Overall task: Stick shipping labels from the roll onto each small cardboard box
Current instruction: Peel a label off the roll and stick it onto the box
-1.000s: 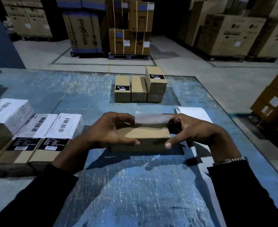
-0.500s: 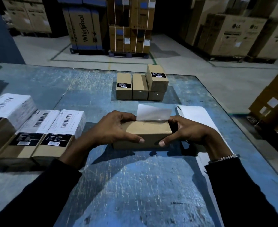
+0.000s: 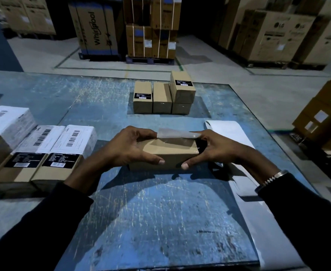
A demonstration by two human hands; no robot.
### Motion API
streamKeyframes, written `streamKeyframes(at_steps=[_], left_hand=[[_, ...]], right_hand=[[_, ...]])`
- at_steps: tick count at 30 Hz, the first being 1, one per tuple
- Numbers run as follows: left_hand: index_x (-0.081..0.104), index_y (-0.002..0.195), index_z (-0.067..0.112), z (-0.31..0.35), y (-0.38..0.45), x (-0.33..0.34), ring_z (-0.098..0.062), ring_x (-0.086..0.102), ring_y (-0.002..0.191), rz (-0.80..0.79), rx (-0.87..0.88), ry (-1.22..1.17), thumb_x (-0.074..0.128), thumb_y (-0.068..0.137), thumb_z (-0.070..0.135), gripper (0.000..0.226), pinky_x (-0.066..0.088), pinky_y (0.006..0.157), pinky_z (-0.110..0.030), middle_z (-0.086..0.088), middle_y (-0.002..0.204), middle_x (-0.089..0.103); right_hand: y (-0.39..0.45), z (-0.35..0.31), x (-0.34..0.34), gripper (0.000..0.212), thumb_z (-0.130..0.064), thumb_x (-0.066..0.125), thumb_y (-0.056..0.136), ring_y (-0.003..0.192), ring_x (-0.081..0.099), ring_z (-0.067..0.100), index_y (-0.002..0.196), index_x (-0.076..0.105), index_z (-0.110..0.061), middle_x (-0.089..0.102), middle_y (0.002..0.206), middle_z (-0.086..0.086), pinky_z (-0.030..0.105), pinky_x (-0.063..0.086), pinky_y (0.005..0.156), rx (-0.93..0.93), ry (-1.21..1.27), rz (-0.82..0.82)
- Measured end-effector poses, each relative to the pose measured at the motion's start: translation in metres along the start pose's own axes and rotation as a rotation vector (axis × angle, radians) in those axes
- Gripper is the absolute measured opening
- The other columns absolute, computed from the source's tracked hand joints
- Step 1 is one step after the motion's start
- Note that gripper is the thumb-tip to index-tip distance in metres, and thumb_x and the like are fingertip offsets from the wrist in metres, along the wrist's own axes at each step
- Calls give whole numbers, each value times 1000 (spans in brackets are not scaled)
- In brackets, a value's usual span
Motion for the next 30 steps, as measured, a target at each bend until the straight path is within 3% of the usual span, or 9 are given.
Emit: streamKeyframes(at_steps=[4, 6, 10, 13, 15, 17, 23, 30], left_hand=[[76, 115, 38, 5, 0, 3, -2, 71, 104, -58, 1, 31, 97, 65, 55, 57, 57, 80, -22, 21, 109, 77], [75, 115, 42, 5, 2, 3, -2, 70, 103, -91, -16, 111, 93, 60, 70, 64, 58, 79, -26, 24, 107, 76], [75, 118, 46, 11, 0, 0, 3, 70, 95, -85, -18, 320, 78, 53, 86, 77, 60, 78, -32, 28, 103, 76], [73, 128, 47, 14, -1, 4, -1, 72, 106, -80, 24, 184, 92, 62, 68, 72, 61, 88, -33, 26, 116, 76], [74, 129, 35, 15, -2, 11, -3, 73, 109, -106, 43, 1, 100, 72, 33, 62, 57, 86, -20, 21, 118, 78], [76, 123, 29, 15, -2, 12, -1, 73, 107, -103, 52, -71, 96, 74, 16, 55, 53, 84, -13, 20, 115, 79], [73, 135, 24, 16, -5, 6, -4, 70, 123, -29, 98, -120, 96, 71, 18, 68, 53, 99, -16, 17, 130, 74], [72, 136, 20, 21, -9, 6, -2, 67, 127, -25, 101, -95, 96, 72, 19, 68, 50, 106, -17, 18, 135, 70]], right_hand=[[4, -6, -5, 62, -33, 100, 70, 116, 70, 2, 127, 76, -26, 77, 122, -19, 34, 58, 103, -31, -102, -14], [4, -7, -6, 67, -35, 100, 70, 120, 68, 0, 131, 74, -28, 75, 126, -22, 32, 57, 104, -56, -106, -6], [8, -1, -4, 69, -21, 99, 73, 119, 69, 4, 137, 71, -24, 75, 129, -16, 26, 58, 96, -89, -11, -27], [10, 7, 0, 70, -17, 98, 73, 122, 68, 5, 137, 70, -25, 74, 131, -14, 29, 58, 101, -97, 75, -44], [8, 14, 1, 70, -12, 97, 74, 123, 68, 6, 137, 71, -27, 75, 131, -13, 30, 57, 104, -90, 168, -28], [8, 14, 0, 73, -12, 98, 73, 125, 67, 7, 139, 70, -29, 74, 132, -14, 32, 57, 105, -110, 186, -15], [9, 13, -2, 77, -6, 96, 72, 124, 67, 2, 139, 68, -32, 73, 132, -22, 26, 60, 97, -165, 219, 31], [7, 17, 3, 74, 1, 93, 73, 126, 69, 8, 137, 70, -25, 75, 131, -15, 31, 59, 102, -172, 297, 23]])
Point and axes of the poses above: each hand's wrist, its own y-axis towards the middle knuckle, its own x-axis out of the palm, z = x × y, the point moved 10 cm from there along y, towards the middle knuckle
